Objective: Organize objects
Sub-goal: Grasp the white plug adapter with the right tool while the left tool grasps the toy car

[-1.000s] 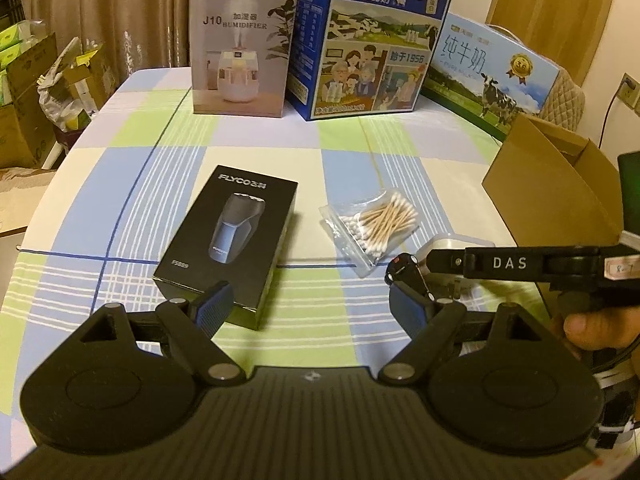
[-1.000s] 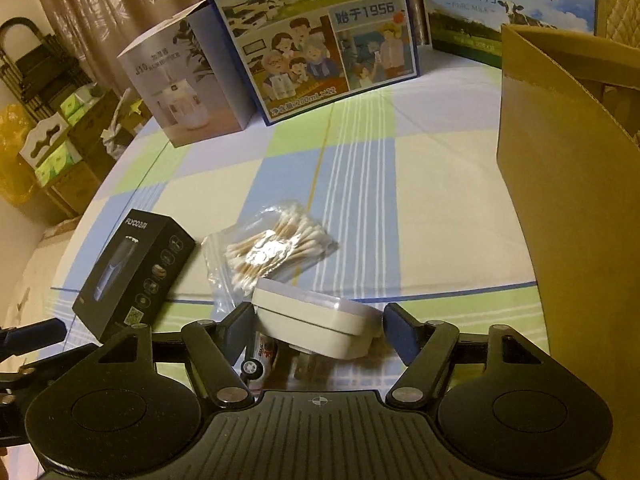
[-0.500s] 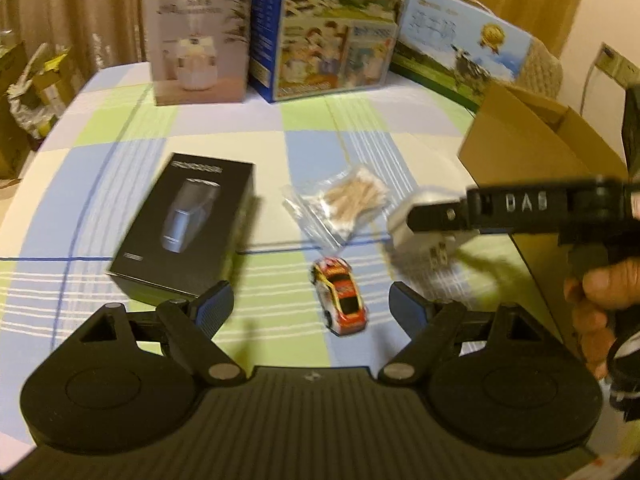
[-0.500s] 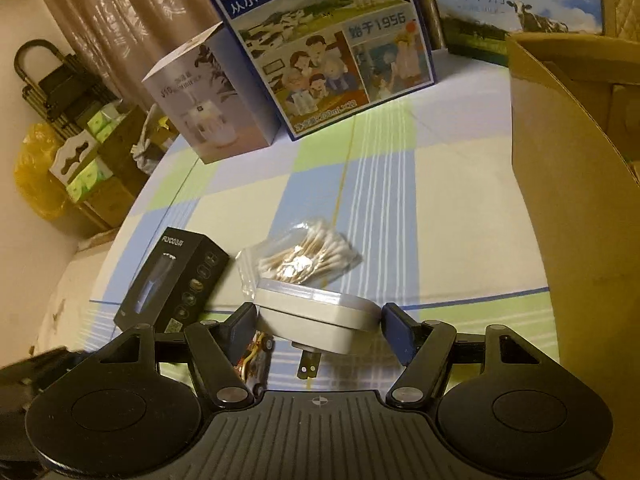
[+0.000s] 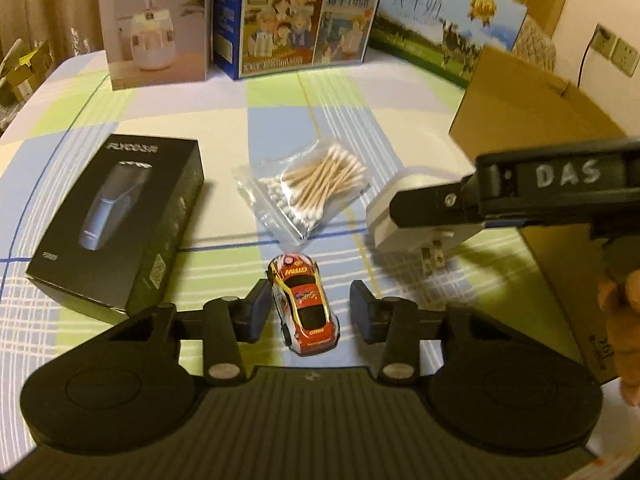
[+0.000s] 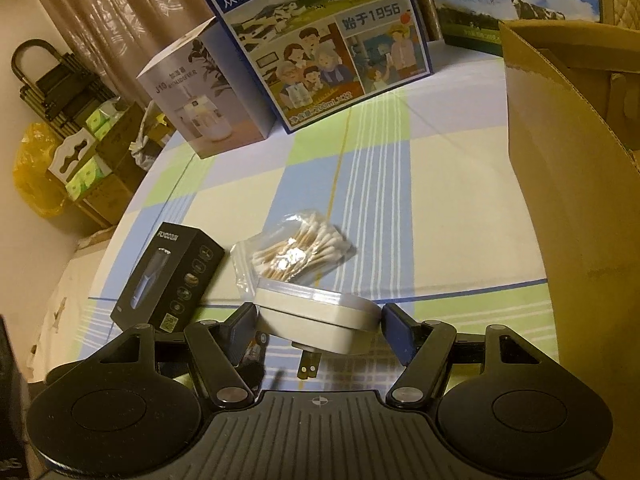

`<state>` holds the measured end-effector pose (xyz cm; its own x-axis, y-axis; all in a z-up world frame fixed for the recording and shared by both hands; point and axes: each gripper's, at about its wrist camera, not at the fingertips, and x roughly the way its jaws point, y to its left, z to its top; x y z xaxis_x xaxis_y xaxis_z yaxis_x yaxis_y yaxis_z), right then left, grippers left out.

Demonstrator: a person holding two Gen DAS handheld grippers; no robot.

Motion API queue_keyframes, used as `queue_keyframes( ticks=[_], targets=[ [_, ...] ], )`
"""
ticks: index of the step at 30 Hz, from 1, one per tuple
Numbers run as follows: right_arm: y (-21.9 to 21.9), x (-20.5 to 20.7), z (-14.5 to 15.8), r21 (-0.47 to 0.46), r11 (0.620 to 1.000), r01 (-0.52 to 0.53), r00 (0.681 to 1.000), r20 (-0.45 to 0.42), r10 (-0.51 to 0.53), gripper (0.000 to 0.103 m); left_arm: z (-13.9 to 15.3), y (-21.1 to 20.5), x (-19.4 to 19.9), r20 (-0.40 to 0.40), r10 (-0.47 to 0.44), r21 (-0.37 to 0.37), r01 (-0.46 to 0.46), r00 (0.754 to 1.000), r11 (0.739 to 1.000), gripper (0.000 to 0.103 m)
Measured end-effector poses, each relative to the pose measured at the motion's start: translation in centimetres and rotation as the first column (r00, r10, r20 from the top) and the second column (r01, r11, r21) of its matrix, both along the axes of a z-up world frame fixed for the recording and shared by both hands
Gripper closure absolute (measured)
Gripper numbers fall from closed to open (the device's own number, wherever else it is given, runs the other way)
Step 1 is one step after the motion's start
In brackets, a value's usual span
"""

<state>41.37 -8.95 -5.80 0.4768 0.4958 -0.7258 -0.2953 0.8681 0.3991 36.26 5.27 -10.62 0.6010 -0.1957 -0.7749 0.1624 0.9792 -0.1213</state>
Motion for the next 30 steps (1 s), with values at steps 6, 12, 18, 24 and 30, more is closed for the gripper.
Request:
queue_keyframes(
  ticks=[6,12,18,24,30],
  targets=[
    [-0.1,0.1,0.0,0.008,1.0,-0.008,1.0,-0.003,0.009,0.038,-0.5,0.2,0.0,-0.008,0.017,0.002,-0.017,1.0,1.0,0.075],
    [0.0,-0.3,0.5,0.016,1.0,-0.014,1.0,0.005,0.014,0.038,-0.7,0.4,0.2,-0.002,0.044,-0.007,-0.044,0.999,0.999,0.075],
    [-0.2,-0.2,0.6,0.018,1.0,-0.011,1.0,0.002,0.011,0.038,-0.8,0.5,0.4,0.004,0.066,-0.009,-0.066,0.998,0.998,0.072],
    [-0.2,-0.2,0.5,0.016,1.0,-0.013,1.0,0.001,0.013,0.038,-0.8,0.6,1.0,0.008,0.067,-0.011,-0.067,0.998,0.998,0.073],
    [-0.2,0.0,0.4,0.014,1.0,-0.011,1.0,-0.002,0.011,0.038,-0.4,0.7,1.0,-0.027,0.065,0.008,-0.065,0.998,0.998,0.079]
  ],
)
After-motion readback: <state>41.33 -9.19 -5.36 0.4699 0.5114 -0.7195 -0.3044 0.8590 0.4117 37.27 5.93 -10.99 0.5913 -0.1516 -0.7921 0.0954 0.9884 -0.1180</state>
